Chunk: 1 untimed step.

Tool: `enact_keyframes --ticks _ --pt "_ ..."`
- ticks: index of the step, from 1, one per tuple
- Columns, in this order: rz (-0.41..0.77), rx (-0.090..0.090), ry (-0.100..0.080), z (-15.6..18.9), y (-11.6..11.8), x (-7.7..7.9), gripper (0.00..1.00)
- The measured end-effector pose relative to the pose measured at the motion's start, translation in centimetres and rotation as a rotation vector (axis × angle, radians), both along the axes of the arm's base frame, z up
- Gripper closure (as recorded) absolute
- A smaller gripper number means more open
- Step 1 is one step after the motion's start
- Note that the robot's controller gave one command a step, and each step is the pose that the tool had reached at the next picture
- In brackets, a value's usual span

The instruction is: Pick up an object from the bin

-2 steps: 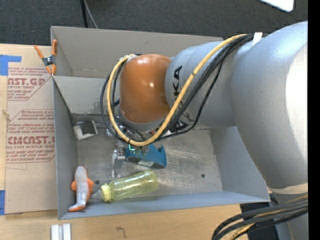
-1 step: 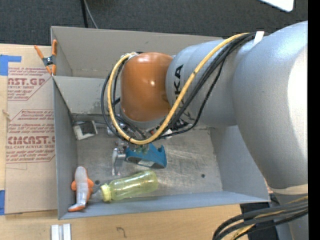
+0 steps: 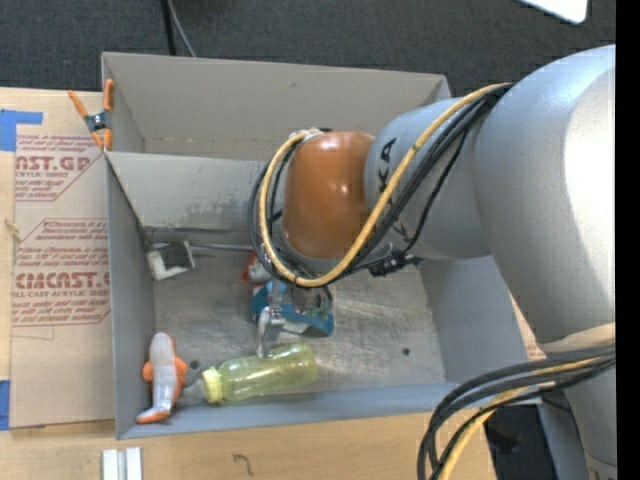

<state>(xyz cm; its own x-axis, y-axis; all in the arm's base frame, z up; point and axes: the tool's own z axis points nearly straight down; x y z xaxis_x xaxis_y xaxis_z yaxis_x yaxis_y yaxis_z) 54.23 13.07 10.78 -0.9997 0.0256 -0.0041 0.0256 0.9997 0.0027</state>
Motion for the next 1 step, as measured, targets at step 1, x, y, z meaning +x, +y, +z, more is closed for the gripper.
enact_keyframes --ticks 1 --pt "-0.017 -0.003 0.004 -0.5 -2.72 0.7 0.0"
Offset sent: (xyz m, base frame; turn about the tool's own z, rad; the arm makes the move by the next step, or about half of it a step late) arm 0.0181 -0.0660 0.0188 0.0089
